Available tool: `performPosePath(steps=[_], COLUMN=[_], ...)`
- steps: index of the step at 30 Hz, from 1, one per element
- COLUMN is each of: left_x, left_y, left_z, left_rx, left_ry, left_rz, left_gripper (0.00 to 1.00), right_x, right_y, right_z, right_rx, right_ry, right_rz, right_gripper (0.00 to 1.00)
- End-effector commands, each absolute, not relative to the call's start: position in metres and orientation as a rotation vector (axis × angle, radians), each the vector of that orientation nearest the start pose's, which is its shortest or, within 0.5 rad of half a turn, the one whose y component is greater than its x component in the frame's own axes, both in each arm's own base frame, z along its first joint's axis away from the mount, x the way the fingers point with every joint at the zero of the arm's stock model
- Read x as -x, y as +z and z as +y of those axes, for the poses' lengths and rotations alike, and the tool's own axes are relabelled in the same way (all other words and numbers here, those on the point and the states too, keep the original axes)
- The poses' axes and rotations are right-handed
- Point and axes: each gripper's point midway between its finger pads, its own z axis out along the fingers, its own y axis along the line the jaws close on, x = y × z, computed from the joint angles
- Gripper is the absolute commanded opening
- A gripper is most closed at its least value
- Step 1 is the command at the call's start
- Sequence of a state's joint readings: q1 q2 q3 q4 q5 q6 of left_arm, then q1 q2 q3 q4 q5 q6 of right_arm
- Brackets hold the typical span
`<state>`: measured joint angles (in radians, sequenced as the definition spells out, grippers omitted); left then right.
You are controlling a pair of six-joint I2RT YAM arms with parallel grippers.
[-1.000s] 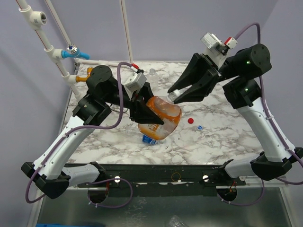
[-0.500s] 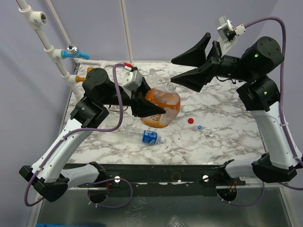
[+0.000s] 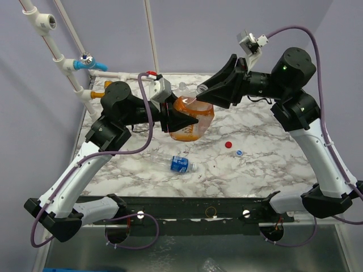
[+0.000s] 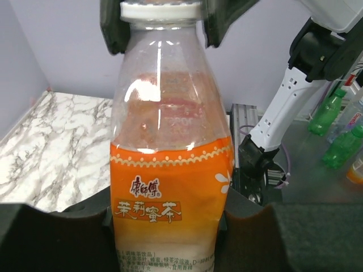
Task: Unscrew the bottle caps
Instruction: Place the plastic bottle at the center of the board.
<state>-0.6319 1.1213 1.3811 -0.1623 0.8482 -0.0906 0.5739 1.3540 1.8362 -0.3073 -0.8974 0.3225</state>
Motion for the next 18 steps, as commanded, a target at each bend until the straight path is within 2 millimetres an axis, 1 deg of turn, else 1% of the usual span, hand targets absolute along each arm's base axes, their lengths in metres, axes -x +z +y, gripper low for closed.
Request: performPosePath(steps=[1, 2, 3, 4, 5, 7, 11, 12, 14, 17, 18], left_x=[-0.18, -0.18, -0.181, -0.184, -0.184, -0.186, -0.196, -0.199, -0.209, -0.222, -0.225], left_y=[0.452, 0.45, 0.447, 0.444, 0.441, 0.433, 0.408, 0.401, 0.386, 0.355, 0.346], left_z=[-0.294, -0.295, -0.294, -0.294, -0.294, -0.292, -0.285, -0.283, -0.276, -0.266, -0.262], left_rx=[-1.08, -1.077, -1.067, -1.055, -1.055, -1.062, -1.04, -1.048, -1.03, -1.039, -1.056], left_ry=[-1.16, -1.163, -1.165, -1.162, -1.157, -1.128, -1.049, -1.008, -0.929, -0.806, -0.766], left_rz=[1.191, 1.202, 1.22, 1.242, 1.248, 1.26, 1.335, 1.341, 1.386, 1.459, 1.475], left_gripper=[0.04, 0.21, 0.43, 0.75, 0.97, 0.99, 0.99, 0.99, 0.99, 0.99, 0.99], right_x=[-0.207, -0.209, -0.212, -0.217, -0.224, -0.24, -0.266, -0.272, -0.284, -0.301, -0.308], right_y=[0.52, 0.519, 0.518, 0.515, 0.513, 0.506, 0.492, 0.488, 0.481, 0.468, 0.46], right_z=[0.303, 0.302, 0.301, 0.3, 0.299, 0.295, 0.286, 0.283, 0.276, 0.265, 0.261], right_rx=[0.954, 0.95, 0.941, 0.928, 0.9, 0.838, 0.763, 0.743, 0.699, 0.637, 0.62], right_ry=[1.301, 1.288, 1.267, 1.24, 1.203, 1.121, 0.984, 0.948, 0.872, 0.768, 0.73], right_rz=[1.317, 1.32, 1.319, 1.326, 1.338, 1.374, 1.433, 1.446, 1.471, 1.505, 1.52], right_gripper=[0.3, 0.21, 0.15, 0.09, 0.06, 0.01, 0.01, 0.01, 0.01, 0.01, 0.01])
